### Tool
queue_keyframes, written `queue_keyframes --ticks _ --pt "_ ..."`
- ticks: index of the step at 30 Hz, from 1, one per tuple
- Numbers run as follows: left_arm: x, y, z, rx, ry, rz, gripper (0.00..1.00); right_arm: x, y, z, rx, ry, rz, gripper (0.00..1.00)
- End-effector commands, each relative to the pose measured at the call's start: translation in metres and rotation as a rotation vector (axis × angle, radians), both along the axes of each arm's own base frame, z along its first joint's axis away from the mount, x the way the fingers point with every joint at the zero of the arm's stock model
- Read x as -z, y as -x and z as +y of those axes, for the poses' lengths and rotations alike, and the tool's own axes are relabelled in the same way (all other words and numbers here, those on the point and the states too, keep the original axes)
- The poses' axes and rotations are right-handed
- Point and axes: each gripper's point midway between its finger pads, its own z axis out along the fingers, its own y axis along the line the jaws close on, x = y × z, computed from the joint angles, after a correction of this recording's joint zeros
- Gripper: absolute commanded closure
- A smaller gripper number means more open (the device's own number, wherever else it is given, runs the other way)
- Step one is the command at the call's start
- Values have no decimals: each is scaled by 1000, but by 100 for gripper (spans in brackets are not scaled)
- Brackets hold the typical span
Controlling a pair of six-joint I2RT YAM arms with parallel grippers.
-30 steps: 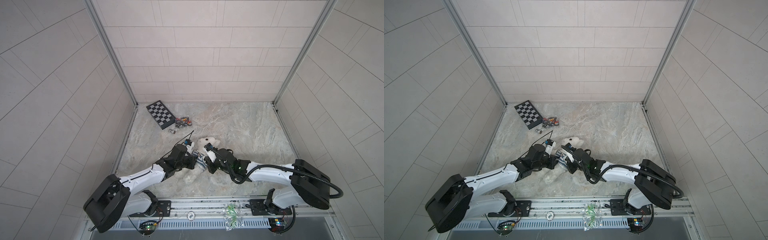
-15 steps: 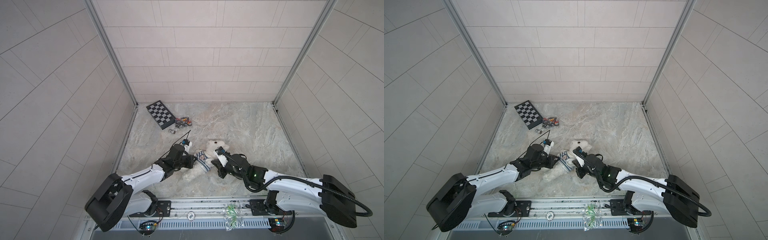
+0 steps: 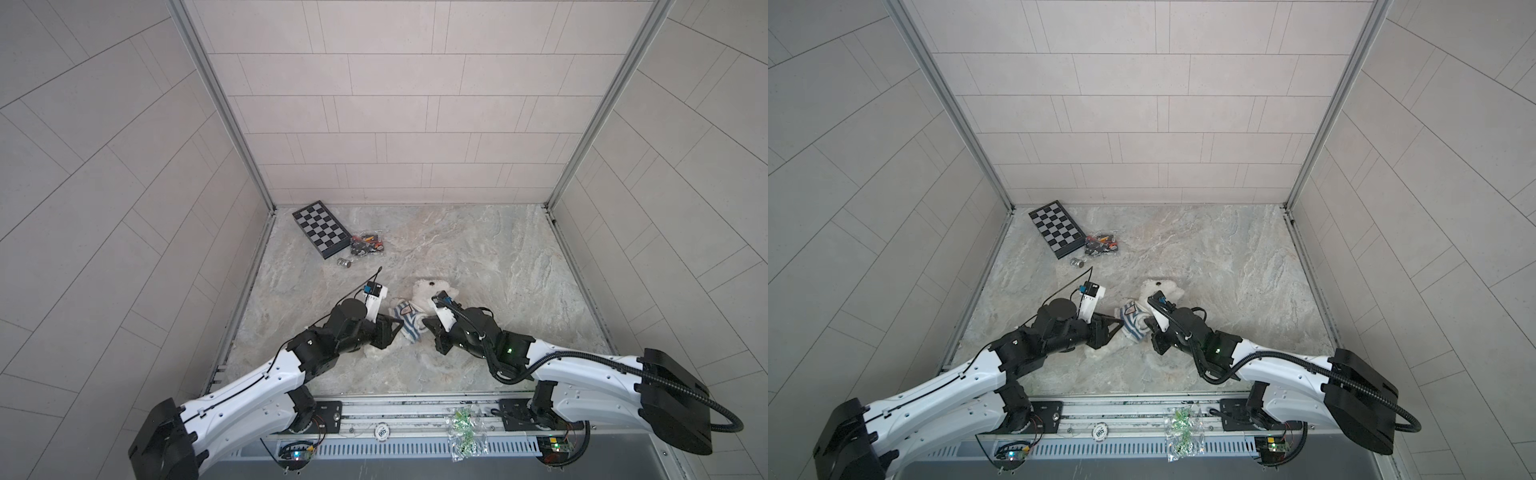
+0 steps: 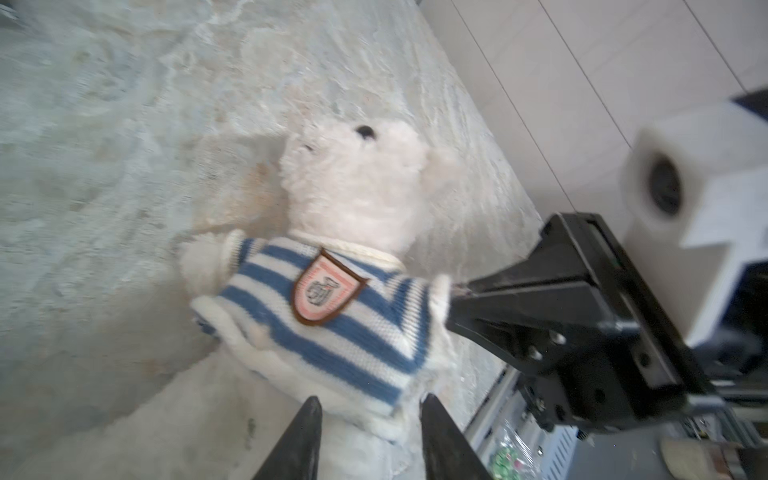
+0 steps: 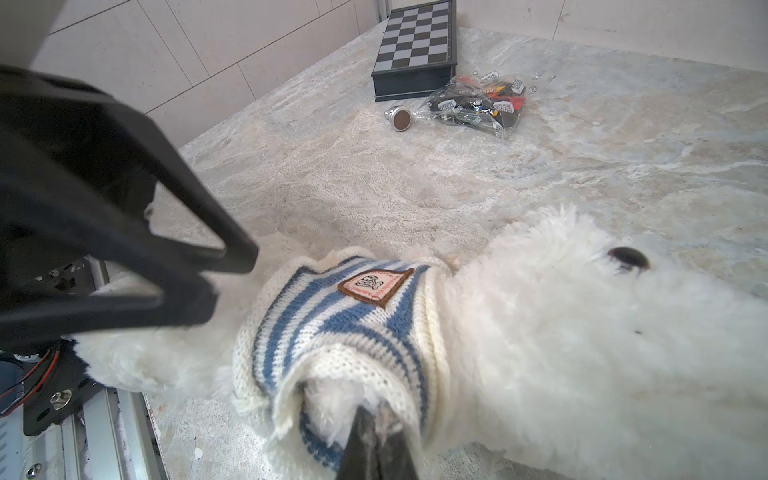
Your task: Dress the teddy bear
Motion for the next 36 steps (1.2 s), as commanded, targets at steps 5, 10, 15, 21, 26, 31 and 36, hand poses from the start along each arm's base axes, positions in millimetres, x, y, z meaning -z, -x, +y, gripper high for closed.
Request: queue_keyframes --ticks 5,10,15,21,26,31,36 --pt "11 9 -5 -45 36 85 52 -24 -5 7 23 -64 -40 100" --pt "17 0 -9 -74 19 87 52 -25 -1 10 11 -72 -39 100" --pt "24 -9 -9 -111 8 85 57 -27 2 11 7 -88 -39 100" --pt "35 -18 -3 -162 -44 67 88 -28 5 14 -15 -121 -42 100" --pt "53 -26 16 -218 -88 65 100 -28 5 6 1 -124 -56 100" --pt "75 -32 37 -254 -111 96 100 -34 6 -3 6 -156 -87 100" --pt "85 -34 43 -257 -122 110 100 -40 12 -8 -32 -153 -167 100"
